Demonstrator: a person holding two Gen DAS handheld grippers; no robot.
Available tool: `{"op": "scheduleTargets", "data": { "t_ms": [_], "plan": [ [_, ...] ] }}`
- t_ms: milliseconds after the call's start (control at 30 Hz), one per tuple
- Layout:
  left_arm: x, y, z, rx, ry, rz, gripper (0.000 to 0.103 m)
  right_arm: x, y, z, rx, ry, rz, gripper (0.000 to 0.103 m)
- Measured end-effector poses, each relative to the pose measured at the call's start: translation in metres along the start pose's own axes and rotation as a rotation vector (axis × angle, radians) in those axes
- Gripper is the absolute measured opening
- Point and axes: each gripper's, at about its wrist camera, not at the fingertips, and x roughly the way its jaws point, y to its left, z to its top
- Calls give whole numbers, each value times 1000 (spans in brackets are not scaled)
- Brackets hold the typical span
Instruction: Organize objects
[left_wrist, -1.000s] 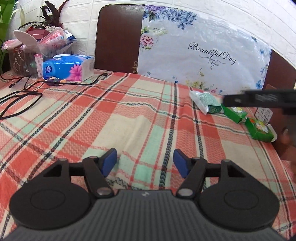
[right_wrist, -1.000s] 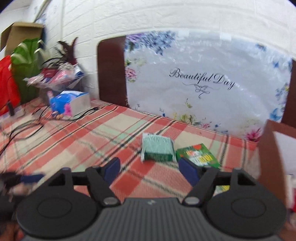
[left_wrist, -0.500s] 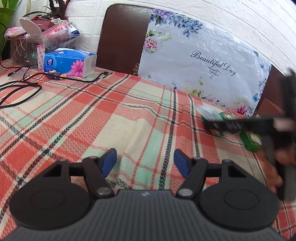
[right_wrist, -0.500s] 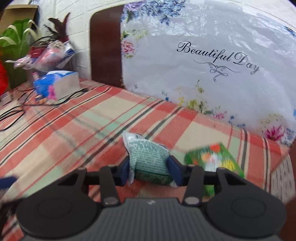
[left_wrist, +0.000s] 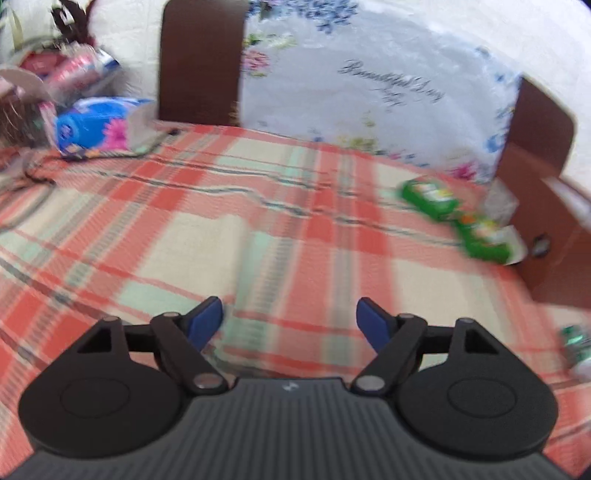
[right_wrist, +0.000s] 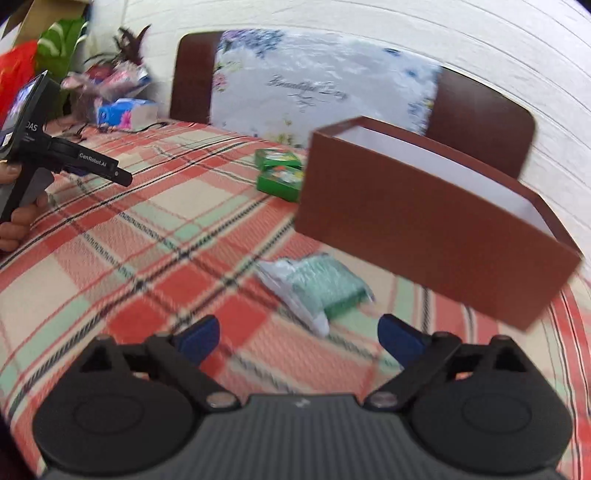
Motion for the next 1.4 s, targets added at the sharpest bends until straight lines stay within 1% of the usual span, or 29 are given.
{"op": "scheduleTargets", "data": {
  "t_ms": [67,167,233,300,367,400,433,467,500,533,567,600,633,700,767,867,933,967,1033,1100,1133,1167,1200,1233,1267,1300,1333,1367,1400],
  "plan": [
    [-9,-27,2,-30,51,-141,80,-8,-10,-9,65,-10,23,96],
    [-18,-82,1,41,115,-279,80,-5,-21,-11,148,-9,30,95],
    [-17,-112,1,59,166,-367,80,-2,-27,-11,198,-18,62,95],
    [-12,-138,-1,91,206,-409,80,1,-29,-9,218,-24,76,94],
    [-3,-163,-5,149,238,-442,80,8,-28,-5,211,-19,70,87],
    [3,-175,-9,185,251,-444,80,14,-28,-2,207,-8,64,85],
    [10,-183,-13,210,269,-443,79,20,-29,1,204,5,61,80],
    [20,-188,-16,218,301,-441,69,27,-30,4,204,17,61,76],
    [31,-190,-22,208,348,-443,65,34,-31,5,211,27,66,74],
    [32,-189,-26,193,329,-450,61,42,-32,7,218,37,79,63],
    [30,-191,-27,213,316,-459,50,50,-33,8,223,45,93,50],
    [28,-192,-27,226,320,-470,45,54,-31,8,224,24,91,43],
    [24,-194,-25,232,317,-468,41,56,-29,10,220,14,91,39],
    [10,-195,-17,248,295,-470,40,52,-23,12,217,-20,79,36],
    [-11,-195,-6,252,254,-505,38,37,-17,11,208,-92,54,33],
    [-40,-207,16,295,155,-556,38,8,-15,17,177,-210,-13,32],
    [-50,-219,37,320,85,-583,38,-4,-23,29,172,-284,-56,32],
    [-49,-229,46,327,54,-589,38,-5,-29,36,170,-310,-76,32],
    [-38,-245,65,334,23,-574,38,1,-44,58,164,-333,-110,32],
    [-18,-258,82,324,14,-533,40,18,-61,81,181,-338,-133,35],
    [-3,-265,89,333,12,-492,46,31,-70,91,191,-331,-136,44],
    [10,-271,93,357,4,-417,55,47,-77,100,188,-306,-136,71],
    [25,-277,96,372,-1,-299,55,65,-84,107,179,-268,-152,78],
    [36,-278,98,366,21,-201,53,80,-90,108,171,-244,-194,65],
    [43,-275,100,333,60,-164,53,89,-93,108,160,-211,-235,48],
    [44,-268,101,287,89,-171,53,91,-98,106,180,-185,-249,47],
    [41,-262,99,263,89,-179,55,83,-104,100,237,-203,-211,49],
    [36,-259,95,267,74,-164,55,73,-108,94,286,-230,-174,51],
    [32,-259,90,287,59,-136,55,64,-110,88,313,-244,-169,51]
  ]
}}
